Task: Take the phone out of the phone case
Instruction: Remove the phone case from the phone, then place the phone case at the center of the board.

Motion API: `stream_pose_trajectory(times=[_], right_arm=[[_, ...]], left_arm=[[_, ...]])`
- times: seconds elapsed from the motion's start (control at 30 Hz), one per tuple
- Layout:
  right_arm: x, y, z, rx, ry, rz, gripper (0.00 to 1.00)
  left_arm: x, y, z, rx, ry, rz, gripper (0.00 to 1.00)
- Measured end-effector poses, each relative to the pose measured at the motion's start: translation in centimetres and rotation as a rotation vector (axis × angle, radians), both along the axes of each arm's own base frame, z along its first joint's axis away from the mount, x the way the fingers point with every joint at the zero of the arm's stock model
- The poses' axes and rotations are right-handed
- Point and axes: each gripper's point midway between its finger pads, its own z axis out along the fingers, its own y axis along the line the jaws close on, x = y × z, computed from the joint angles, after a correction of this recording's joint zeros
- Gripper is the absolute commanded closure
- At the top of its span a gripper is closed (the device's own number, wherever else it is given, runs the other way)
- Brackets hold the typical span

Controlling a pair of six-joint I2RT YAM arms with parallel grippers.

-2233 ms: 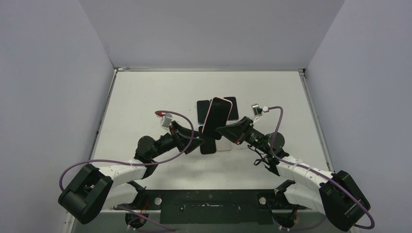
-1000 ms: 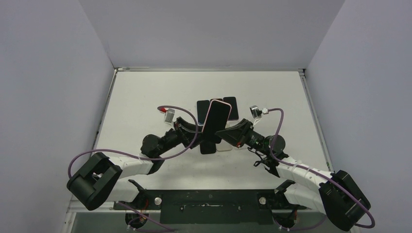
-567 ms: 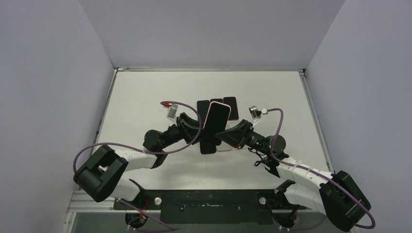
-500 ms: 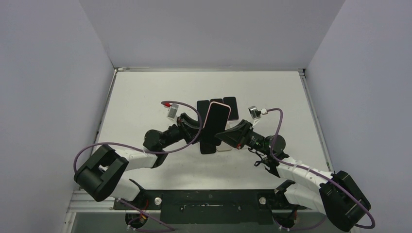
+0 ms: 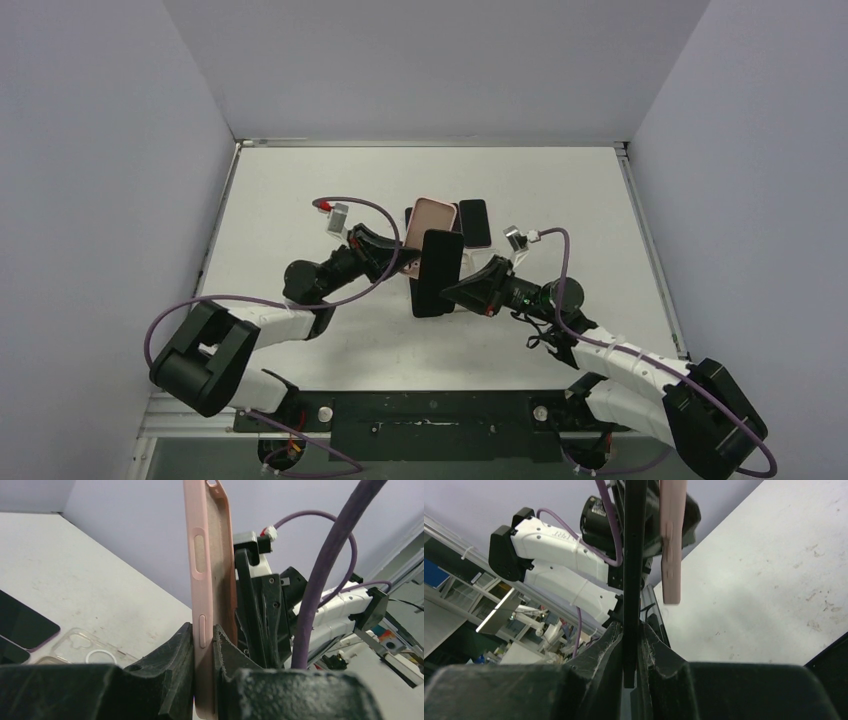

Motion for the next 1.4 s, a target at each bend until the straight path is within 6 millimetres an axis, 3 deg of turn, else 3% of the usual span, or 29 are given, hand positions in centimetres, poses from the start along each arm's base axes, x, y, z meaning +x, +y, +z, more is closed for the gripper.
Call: stream_pose_trajectory(times=[0.27,0.4,0.67,0.9,1.07,1.23,1.4], right_arm=[[-1.0,-0.1,-1.4,-0.059,-0.002,0.043,1.00],[-1.4,-0.5,-1.7,-0.092,-0.029,0.033,1.00],[-1.0,-1.5,-3.9,-0.208,-0.057,-0.029,1.00],[-0.5,-1.8,-5.6,-0.268,-0.033,-0.054,1.00],[-0.3,-1.8,-6.6,-0.296,-0.014,-0.056,1.00],[-0.2,-1.8,-7.1,-0.318,-0.012,-0.056,1.00],[0.2,-1.9,-7.5,-0.352,-0.011,-0.063,1.00]], left_arm=[[1.6,1.5,0.2,0.024,0.037,0.091,1.00],[2.6,2.9,-1.5,0.085,0.133,0.201,1.00],[3.5,9.3,-9.8,0.237,0.403,0.483,1.00],[1.9,13.2,-17.9,0.309,0.657,0.615,1.00],[0.7,14.3,-21.3,0.349,0.780,0.649,0.83],[0.7,14.7,-22.1,0.354,0.826,0.666,0.58],[0.2,14.8,-23.1,0.375,0.870,0.664,0.45]])
